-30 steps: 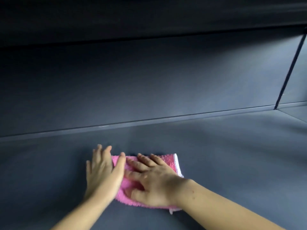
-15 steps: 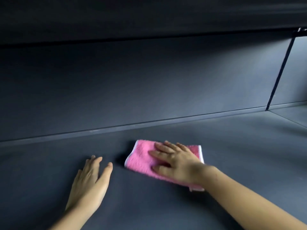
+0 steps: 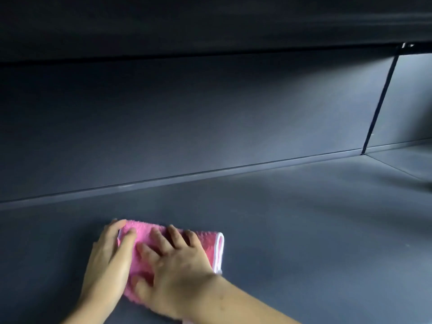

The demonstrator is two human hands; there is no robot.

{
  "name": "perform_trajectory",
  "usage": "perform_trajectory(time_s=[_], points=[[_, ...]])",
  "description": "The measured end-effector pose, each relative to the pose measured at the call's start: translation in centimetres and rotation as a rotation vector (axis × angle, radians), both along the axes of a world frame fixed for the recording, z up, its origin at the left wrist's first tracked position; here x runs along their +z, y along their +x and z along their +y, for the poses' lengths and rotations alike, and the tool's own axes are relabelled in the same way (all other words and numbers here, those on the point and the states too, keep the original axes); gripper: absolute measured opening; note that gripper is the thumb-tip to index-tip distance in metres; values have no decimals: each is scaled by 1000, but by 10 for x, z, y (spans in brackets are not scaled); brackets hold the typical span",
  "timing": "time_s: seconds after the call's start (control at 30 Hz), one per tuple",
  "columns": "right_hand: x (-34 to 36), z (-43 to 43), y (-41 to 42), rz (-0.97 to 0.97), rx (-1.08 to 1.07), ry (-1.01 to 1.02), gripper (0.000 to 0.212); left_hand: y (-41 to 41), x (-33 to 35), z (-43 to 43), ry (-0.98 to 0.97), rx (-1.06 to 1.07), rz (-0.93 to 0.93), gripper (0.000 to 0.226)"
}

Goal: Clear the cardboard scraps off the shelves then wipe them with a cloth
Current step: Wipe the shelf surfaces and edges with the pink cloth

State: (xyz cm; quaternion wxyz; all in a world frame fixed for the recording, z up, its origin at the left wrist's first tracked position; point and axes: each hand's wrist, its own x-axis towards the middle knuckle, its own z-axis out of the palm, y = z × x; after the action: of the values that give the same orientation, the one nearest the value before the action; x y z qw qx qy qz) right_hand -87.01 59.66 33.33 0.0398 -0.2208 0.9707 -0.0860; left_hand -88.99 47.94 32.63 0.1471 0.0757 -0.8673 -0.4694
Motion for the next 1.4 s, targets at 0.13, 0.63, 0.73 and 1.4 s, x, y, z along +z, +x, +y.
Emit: perform_trajectory(time_s=[0.13,0.63,0.73,1.4], points=[[21,29,35,-18,1,-159,48,-5,5,7,-710,-144,-132,47],[2,47,-6,283,-463,-1016,32,31,6,49,-937,-705,-71,71],[-1,55,-16,255,-623,-1101,35,31,10,34,-856,-820,-50,69],[-11,52,-13,251,-486,-802,28,11,19,11,-1004,-496,-148,106]])
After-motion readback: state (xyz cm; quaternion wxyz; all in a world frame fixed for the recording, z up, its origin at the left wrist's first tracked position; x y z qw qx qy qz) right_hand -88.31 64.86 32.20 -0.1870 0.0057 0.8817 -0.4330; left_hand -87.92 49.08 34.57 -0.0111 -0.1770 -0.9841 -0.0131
